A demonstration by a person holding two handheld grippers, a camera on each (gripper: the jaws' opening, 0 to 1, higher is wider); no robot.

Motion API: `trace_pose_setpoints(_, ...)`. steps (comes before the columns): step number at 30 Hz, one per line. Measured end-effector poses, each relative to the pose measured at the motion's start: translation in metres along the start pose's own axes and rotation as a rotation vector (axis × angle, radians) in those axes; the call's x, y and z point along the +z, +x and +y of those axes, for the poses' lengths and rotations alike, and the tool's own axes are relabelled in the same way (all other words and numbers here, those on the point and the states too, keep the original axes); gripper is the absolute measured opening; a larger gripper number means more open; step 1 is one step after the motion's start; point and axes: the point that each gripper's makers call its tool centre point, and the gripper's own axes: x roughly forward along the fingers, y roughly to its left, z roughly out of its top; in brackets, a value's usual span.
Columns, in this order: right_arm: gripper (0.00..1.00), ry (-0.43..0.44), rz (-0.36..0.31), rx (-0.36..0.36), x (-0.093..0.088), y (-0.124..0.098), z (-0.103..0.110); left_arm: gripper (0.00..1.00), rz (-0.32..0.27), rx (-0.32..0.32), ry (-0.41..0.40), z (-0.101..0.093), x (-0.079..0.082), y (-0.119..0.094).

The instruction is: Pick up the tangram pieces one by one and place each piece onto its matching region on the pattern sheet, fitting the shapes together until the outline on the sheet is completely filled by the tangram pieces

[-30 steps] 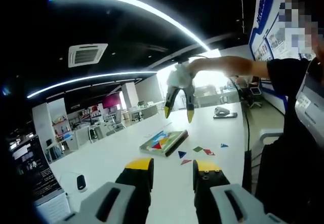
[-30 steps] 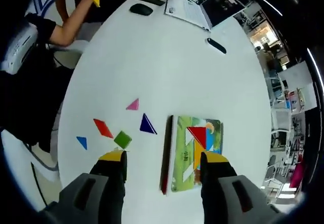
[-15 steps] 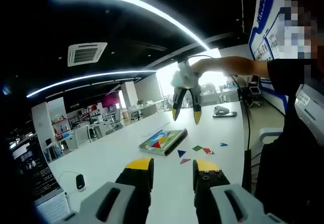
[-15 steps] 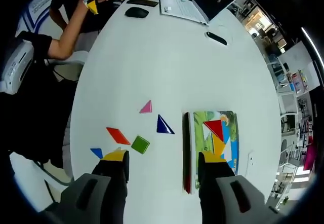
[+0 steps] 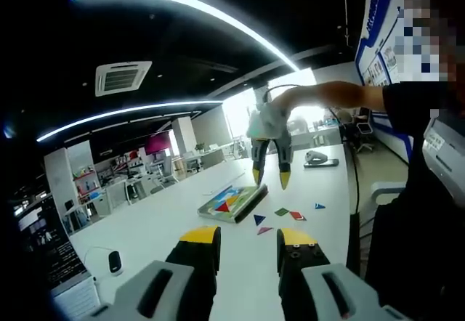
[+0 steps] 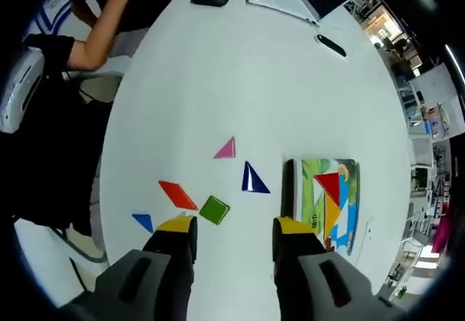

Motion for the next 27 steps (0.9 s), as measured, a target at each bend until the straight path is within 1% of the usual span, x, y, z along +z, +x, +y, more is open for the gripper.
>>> trace_pose_setpoints(2, 0.41, -0.001, 0.003, -0.003, 0.003, 0.005, 0.000, 0.33, 0.000, 0.000, 0.001, 0.000, 0.000, 0.000)
trace_pose_setpoints(5, 0.41, -0.031, 0.012, 0.002, 0.003, 0.011, 0.000, 0.33, -0.001, 0.002, 0.004, 0.000, 0.001, -0.001)
trace_pose_setpoints(9, 0.41, -0.024, 0.050, 0.020, -0.001, 0.017, 0.004, 0.32, -0.005, 0.002, 0.004, 0.001, 0.001, -0.002)
trace_pose_setpoints(12, 0.40, 0.000, 0.070, 0.038, -0.003, 0.022, 0.009, 0.32, -0.002, 0.003, 0.003, 0.001, 0.001, -0.001)
trace_pose_setpoints(14, 0.40, -0.019, 0.087, 0.054, -0.005, 0.026, 0.015, 0.32, -0.002, 0.001, 0.004, 0.001, 0.000, -0.001)
trace_pose_setpoints(16, 0.40, -0.028, 0.091, 0.055, -0.006, 0.029, 0.016, 0.32, -0.003, 0.001, 0.005, 0.000, 0.001, -0.001)
trace_pose_setpoints(19, 0.40, -0.013, 0.128, 0.058, -0.012, 0.035, 0.019, 0.32, -0.001, 0.001, 0.006, 0.000, 0.001, -0.001)
trace_pose_setpoints(21, 0.40, -0.036, 0.147, 0.068, -0.015, 0.037, 0.022, 0.32, -0.001, 0.001, 0.007, 0.000, 0.001, -0.001)
trace_pose_setpoints(25, 0.40, -0.034, 0.147, 0.055, -0.012, 0.040, 0.019, 0.32, 0.000, 0.000, 0.008, -0.001, 0.001, 0.000)
trace_pose_setpoints(27, 0.40, -0.078, 0.125, 0.042, -0.004, 0.042, 0.016, 0.32, 0.002, -0.003, 0.011, -0.002, 0.000, 0.000)
